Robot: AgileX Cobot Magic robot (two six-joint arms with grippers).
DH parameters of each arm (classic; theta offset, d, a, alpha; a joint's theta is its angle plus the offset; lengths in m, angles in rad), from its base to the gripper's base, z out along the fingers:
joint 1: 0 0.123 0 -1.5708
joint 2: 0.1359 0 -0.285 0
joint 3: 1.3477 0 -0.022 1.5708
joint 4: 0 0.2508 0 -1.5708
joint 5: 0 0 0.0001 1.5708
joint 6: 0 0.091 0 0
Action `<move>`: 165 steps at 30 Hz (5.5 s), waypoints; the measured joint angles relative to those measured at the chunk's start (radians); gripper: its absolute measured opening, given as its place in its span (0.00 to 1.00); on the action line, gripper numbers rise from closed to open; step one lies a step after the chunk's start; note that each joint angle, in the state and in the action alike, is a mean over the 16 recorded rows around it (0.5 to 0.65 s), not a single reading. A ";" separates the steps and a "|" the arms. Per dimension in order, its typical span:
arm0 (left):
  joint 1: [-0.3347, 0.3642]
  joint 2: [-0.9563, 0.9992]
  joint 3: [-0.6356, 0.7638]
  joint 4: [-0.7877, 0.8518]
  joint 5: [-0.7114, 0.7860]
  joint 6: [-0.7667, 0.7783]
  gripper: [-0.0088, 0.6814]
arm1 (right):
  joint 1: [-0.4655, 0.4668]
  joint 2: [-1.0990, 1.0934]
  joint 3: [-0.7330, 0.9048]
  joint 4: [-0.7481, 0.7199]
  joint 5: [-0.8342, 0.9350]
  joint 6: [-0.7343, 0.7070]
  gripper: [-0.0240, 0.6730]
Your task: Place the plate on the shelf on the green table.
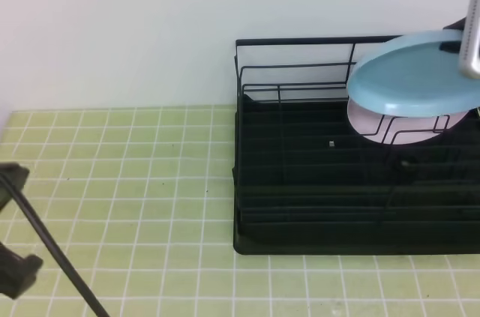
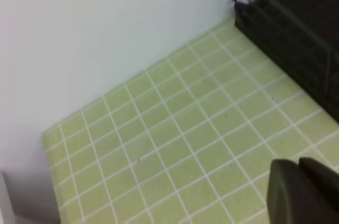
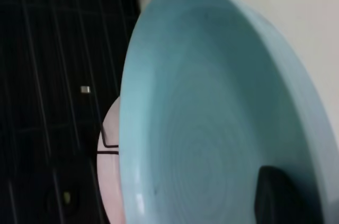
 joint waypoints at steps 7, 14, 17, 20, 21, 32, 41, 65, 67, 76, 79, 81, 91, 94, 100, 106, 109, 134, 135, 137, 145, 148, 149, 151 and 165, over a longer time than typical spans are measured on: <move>0.000 0.000 0.062 0.020 -0.011 -0.027 0.01 | 0.000 0.033 0.001 -0.003 -0.028 -0.001 0.03; 0.000 0.000 0.080 0.022 -0.019 -0.036 0.01 | 0.000 0.069 0.002 -0.003 -0.054 -0.001 0.03; 0.000 0.000 0.082 0.023 -0.022 -0.038 0.01 | 0.000 0.088 0.002 -0.003 -0.070 -0.001 0.03; 0.000 0.000 0.083 0.024 -0.023 -0.039 0.01 | 0.000 0.108 0.002 -0.003 -0.091 -0.001 0.03; 0.000 0.000 0.083 0.024 -0.023 -0.039 0.01 | 0.000 0.115 0.002 -0.003 -0.100 -0.001 0.03; 0.000 0.000 0.083 0.024 -0.019 -0.041 0.01 | 0.000 0.175 0.002 -0.001 -0.191 -0.001 0.03; 0.000 0.000 0.083 0.025 -0.012 -0.046 0.01 | 0.000 0.213 0.002 0.032 -0.231 -0.001 0.06; 0.000 0.000 0.083 0.031 0.001 -0.054 0.01 | 0.000 0.244 0.002 0.113 -0.256 0.042 0.54; 0.000 0.000 0.083 0.031 0.001 -0.055 0.01 | 0.000 0.243 0.002 0.126 -0.257 0.044 0.56; 0.000 0.000 0.083 0.030 0.004 -0.066 0.01 | 0.000 0.235 0.002 0.210 -0.254 0.049 0.62; 0.000 0.000 0.083 0.029 0.009 -0.070 0.01 | 0.000 0.227 0.002 0.245 -0.251 0.048 0.64; 0.000 0.000 0.083 0.029 0.013 -0.073 0.01 | 0.000 0.221 0.002 0.265 -0.250 0.048 0.65; 0.000 0.000 0.083 0.018 0.031 -0.081 0.01 | 0.000 0.195 0.003 0.311 -0.237 0.073 0.66; 0.000 0.000 0.083 0.013 0.032 -0.081 0.01 | 0.000 0.178 0.004 0.311 -0.235 0.092 0.66; 0.000 -0.001 0.083 0.020 0.029 -0.081 0.01 | 0.000 0.106 0.004 0.312 -0.227 0.174 0.65; 0.000 -0.016 0.085 0.055 0.026 -0.090 0.01 | 0.000 -0.030 0.004 0.313 -0.206 0.376 0.59; 0.000 -0.040 0.094 0.087 0.025 -0.106 0.01 | 0.000 -0.107 0.004 0.309 -0.160 0.506 0.50; 0.000 -0.616 0.462 0.267 -0.176 -0.345 0.01 | 0.000 -0.811 0.425 -0.114 0.296 1.260 0.04; 0.000 -0.626 0.474 0.267 -0.185 -0.350 0.01 | 0.000 -0.847 0.456 -0.121 0.295 1.264 0.04; 0.000 -0.640 0.495 0.268 -0.201 -0.358 0.01 | 0.000 -0.920 0.517 -0.129 0.293 1.268 0.04; 0.000 -0.654 0.539 0.272 -0.253 -0.373 0.01 | 0.000 -1.173 0.736 -0.139 0.253 1.276 0.04; 0.000 -0.654 0.541 0.273 -0.266 -0.373 0.01 | 0.000 -1.239 0.797 -0.140 0.225 1.277 0.04; 0.000 -0.654 0.541 0.273 -0.267 -0.373 0.01 | 0.000 -1.256 0.813 -0.140 0.216 1.277 0.04; 0.000 -0.654 0.541 0.272 -0.268 -0.373 0.01 | 0.000 -1.284 0.840 -0.140 0.199 1.277 0.04; 0.000 -0.654 0.541 0.270 -0.263 -0.374 0.01 | 0.000 -1.324 0.893 -0.134 0.151 1.279 0.04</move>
